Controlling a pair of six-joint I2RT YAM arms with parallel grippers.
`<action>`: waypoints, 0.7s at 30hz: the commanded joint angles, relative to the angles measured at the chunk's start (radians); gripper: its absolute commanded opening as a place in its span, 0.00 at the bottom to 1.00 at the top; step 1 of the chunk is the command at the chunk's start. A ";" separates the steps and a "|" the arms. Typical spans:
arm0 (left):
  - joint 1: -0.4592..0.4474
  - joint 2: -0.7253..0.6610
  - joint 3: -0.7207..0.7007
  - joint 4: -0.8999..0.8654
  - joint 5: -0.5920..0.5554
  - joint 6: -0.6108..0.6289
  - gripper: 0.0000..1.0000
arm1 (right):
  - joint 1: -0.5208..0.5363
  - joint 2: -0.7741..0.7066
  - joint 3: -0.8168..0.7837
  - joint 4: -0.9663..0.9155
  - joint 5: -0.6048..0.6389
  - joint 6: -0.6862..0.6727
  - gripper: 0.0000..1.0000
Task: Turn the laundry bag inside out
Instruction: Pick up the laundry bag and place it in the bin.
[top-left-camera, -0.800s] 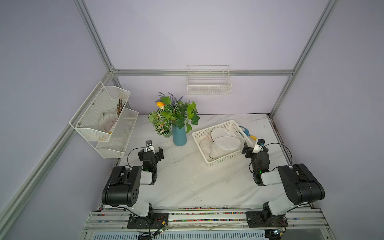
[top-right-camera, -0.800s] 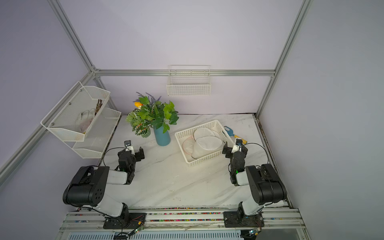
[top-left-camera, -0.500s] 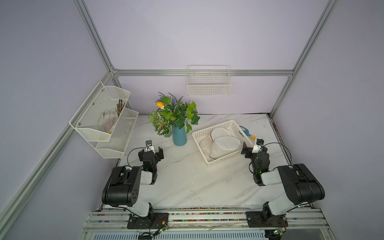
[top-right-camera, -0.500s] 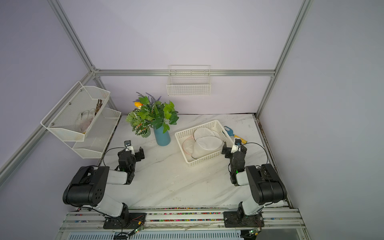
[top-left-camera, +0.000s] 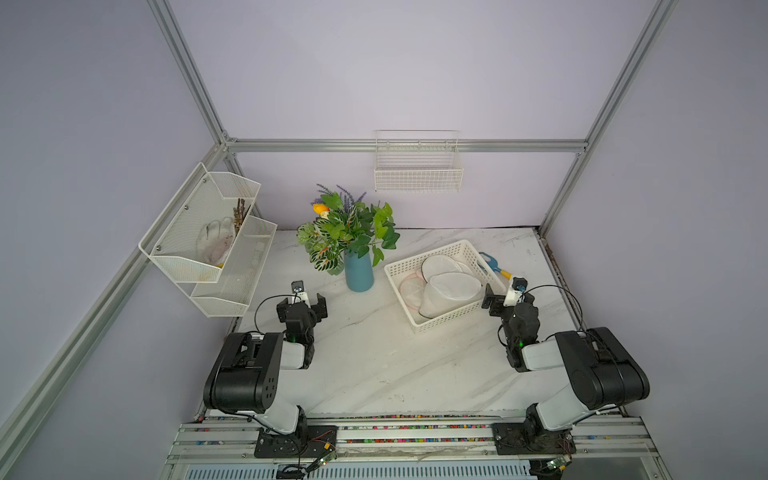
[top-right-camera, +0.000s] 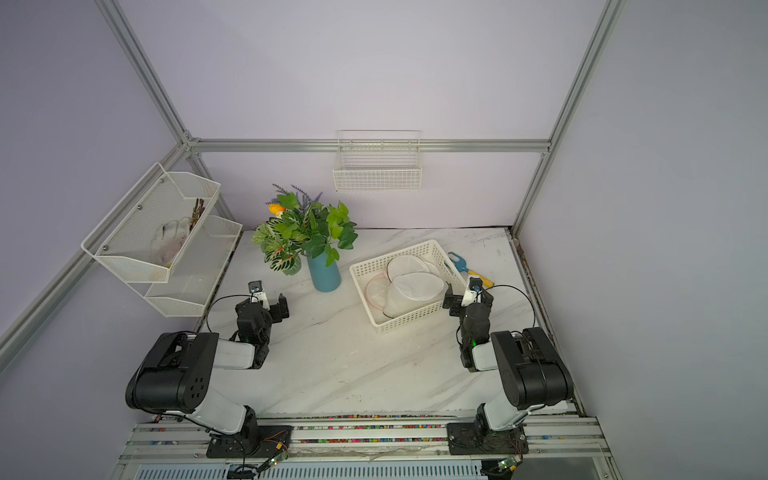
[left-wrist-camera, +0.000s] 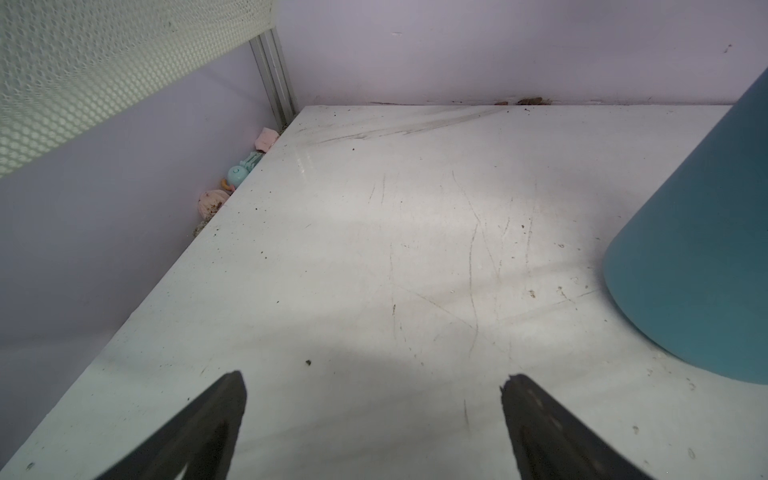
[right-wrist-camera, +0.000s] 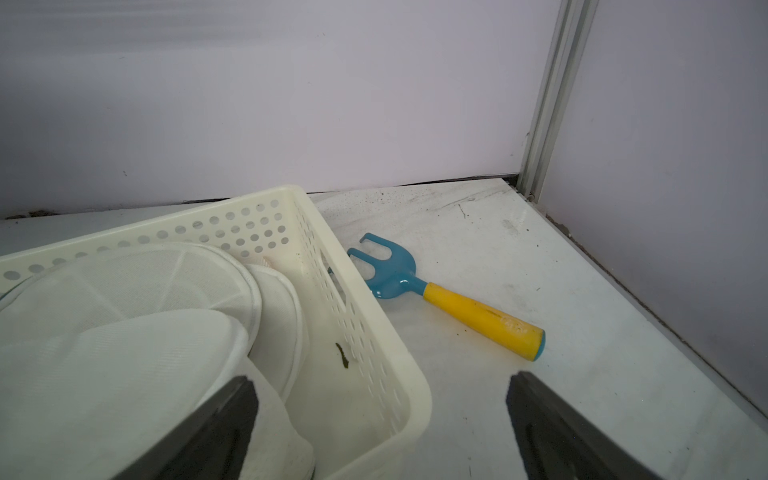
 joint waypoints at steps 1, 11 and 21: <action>0.004 -0.018 0.024 0.024 0.001 -0.003 1.00 | -0.006 -0.004 -0.005 0.010 -0.006 -0.010 1.00; -0.001 -0.112 -0.008 0.025 -0.025 0.001 1.00 | 0.002 -0.232 -0.096 0.007 -0.054 -0.041 1.00; -0.007 -0.538 0.159 -0.655 -0.146 -0.231 1.00 | -0.012 -0.646 0.183 -0.813 -0.149 0.493 1.00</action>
